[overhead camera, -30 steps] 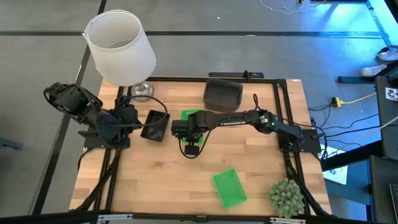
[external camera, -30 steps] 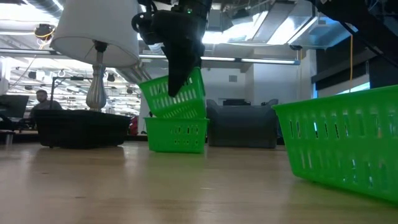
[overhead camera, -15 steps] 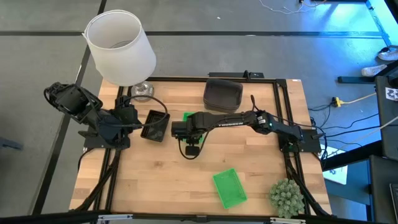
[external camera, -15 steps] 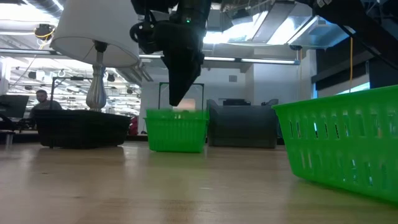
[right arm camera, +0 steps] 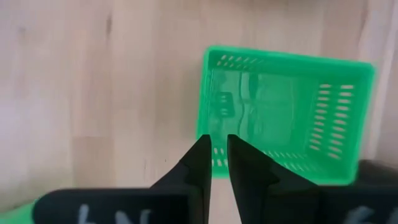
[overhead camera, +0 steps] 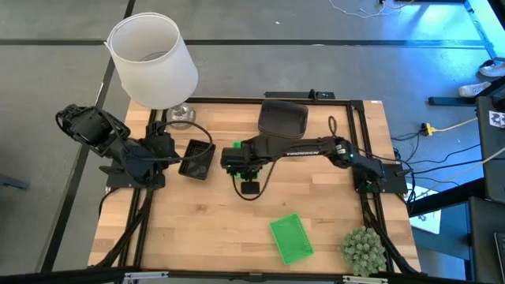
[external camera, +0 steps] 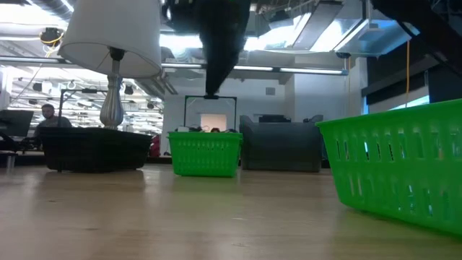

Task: Stack baskets by color
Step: Stack the bottom green bin on the top green bin

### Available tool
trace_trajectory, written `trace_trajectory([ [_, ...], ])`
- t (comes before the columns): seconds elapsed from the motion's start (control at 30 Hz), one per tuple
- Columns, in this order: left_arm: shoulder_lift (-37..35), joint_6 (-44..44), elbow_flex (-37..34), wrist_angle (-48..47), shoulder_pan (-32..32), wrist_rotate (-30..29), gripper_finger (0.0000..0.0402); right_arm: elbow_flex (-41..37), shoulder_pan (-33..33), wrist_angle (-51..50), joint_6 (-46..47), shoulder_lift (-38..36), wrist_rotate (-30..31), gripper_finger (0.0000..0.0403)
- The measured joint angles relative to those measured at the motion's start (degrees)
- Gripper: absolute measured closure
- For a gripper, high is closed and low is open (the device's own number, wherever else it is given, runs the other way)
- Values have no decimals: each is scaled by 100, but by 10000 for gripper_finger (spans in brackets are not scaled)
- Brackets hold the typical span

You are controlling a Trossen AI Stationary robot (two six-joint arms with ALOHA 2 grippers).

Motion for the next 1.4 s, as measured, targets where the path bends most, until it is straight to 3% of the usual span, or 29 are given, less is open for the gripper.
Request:
trace_trajectory([
  [0.43, 0, 25, 0, 1, -41, -5, 355, -1, 138, -758, -717, -1039, -165, 350],
  [0.53, 0, 26, 0, 0, -119, -6, 355, -1, 143, -895, -969, -1243, -723, 350],
  [0.83, -2, -58, 0, 1, -475, -247, 355, -8, 62, -825, -1492, -1783, -3157, 350],
  [1.17, 0, -449, 0, 0, -814, -489, 355, -12, 48, -919, -1649, -2212, -3382, 350],
  [1.4, 0, -633, 0, 0, -982, -507, 355, -107, 50, -890, -1870, -2270, -4174, 350],
])
